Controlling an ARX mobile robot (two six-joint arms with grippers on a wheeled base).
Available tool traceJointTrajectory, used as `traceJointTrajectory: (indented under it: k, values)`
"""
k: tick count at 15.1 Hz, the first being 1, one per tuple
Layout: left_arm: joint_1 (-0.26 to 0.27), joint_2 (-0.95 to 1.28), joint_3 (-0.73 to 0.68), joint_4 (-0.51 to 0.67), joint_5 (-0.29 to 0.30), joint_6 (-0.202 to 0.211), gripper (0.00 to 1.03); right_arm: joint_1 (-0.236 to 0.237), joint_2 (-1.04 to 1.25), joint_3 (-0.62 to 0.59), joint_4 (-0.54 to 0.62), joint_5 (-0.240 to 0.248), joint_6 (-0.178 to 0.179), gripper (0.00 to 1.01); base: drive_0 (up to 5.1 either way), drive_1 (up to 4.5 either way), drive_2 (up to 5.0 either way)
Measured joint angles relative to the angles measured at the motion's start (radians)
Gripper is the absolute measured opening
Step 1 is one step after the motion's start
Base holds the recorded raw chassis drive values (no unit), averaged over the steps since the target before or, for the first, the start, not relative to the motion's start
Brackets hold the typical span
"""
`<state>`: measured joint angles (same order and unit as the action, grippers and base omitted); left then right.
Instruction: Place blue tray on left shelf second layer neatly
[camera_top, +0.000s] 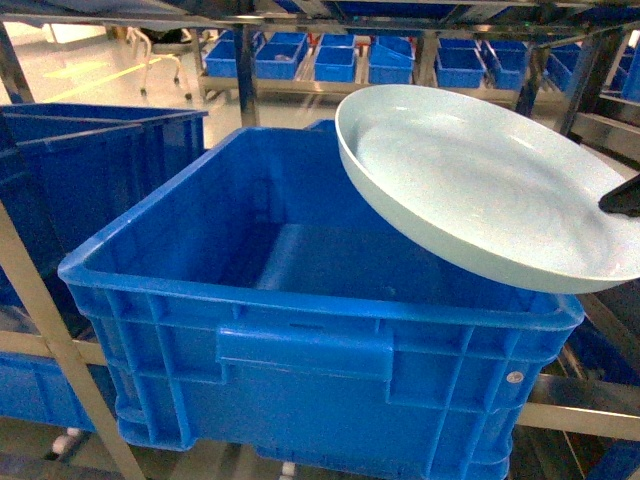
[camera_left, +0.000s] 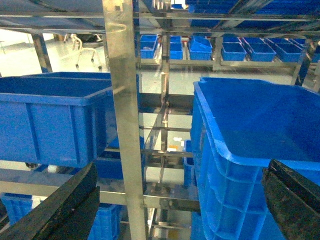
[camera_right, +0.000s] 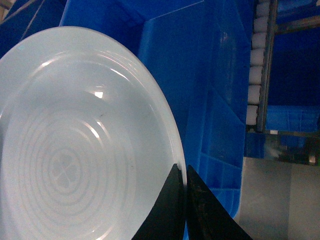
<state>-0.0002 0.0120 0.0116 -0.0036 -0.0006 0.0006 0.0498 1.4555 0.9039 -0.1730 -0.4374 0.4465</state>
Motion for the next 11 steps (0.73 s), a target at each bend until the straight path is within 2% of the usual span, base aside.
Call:
traceJointTrajectory:
  k: [5,8,11]
  values:
    - [0.000,0.000,0.000,0.000,0.000,0.000,0.98,0.021,0.115,0.105,-0.029,-0.012,-0.003,0.02,0.0,0.00,0.0]
    - [0.000,0.000,0.000,0.000,0.000,0.000,0.98,0.057,0.129,0.109,-0.018,-0.022,-0.014,0.02,0.0,0.00,0.0]
    - [0.000,0.000,0.000,0.000,0.000,0.000,0.98,0.069,0.130,0.095,-0.015,-0.026,-0.027,0.02,0.0,0.00,0.0]
